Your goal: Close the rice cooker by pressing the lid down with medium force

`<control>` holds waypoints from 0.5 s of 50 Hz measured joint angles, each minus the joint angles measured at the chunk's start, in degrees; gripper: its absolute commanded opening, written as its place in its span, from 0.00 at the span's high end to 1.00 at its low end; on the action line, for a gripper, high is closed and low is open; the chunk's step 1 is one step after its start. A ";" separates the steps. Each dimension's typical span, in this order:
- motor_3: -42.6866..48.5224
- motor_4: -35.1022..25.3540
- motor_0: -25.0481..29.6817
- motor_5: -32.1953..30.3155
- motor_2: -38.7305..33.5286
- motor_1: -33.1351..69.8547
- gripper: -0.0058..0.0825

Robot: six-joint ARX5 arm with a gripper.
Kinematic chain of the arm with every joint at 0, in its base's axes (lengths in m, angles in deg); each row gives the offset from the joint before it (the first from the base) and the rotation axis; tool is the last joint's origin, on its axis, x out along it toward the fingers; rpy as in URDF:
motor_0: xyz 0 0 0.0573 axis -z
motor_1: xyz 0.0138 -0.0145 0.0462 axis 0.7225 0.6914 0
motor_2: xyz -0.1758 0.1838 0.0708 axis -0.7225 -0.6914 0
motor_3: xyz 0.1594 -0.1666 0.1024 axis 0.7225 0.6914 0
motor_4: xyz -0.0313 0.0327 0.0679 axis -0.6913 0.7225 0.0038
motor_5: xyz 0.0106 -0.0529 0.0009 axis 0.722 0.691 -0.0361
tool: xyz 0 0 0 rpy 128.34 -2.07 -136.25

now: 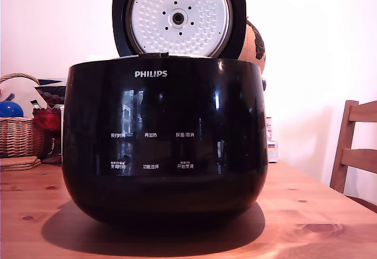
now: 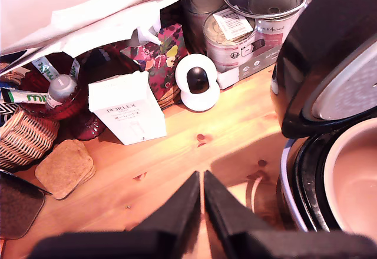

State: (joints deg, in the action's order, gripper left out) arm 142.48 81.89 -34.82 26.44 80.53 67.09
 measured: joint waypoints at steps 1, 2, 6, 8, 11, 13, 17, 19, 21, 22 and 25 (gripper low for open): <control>0.09 -0.11 -0.04 0.00 0.00 0.00 0.96; 0.22 -0.22 -0.33 0.00 0.00 0.00 0.96; 0.79 -0.37 -0.74 0.00 0.00 0.00 0.96; 0.92 -0.37 -0.94 0.00 0.00 0.00 0.96; 0.94 -0.37 -1.09 0.00 0.00 0.00 0.96; 0.94 -0.37 -1.11 0.00 0.00 0.00 0.96; 0.92 -0.37 -1.09 0.00 0.00 0.00 0.96; 0.81 -0.37 -1.09 0.00 0.00 0.00 0.96; 0.20 -0.37 -1.09 0.00 0.00 0.00 0.96; -0.46 -0.37 -1.09 0.00 0.00 0.00 0.96; -2.89 -0.37 -1.09 0.00 0.00 0.00 0.96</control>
State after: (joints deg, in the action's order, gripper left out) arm 139.60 81.52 -35.91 26.44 80.53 67.09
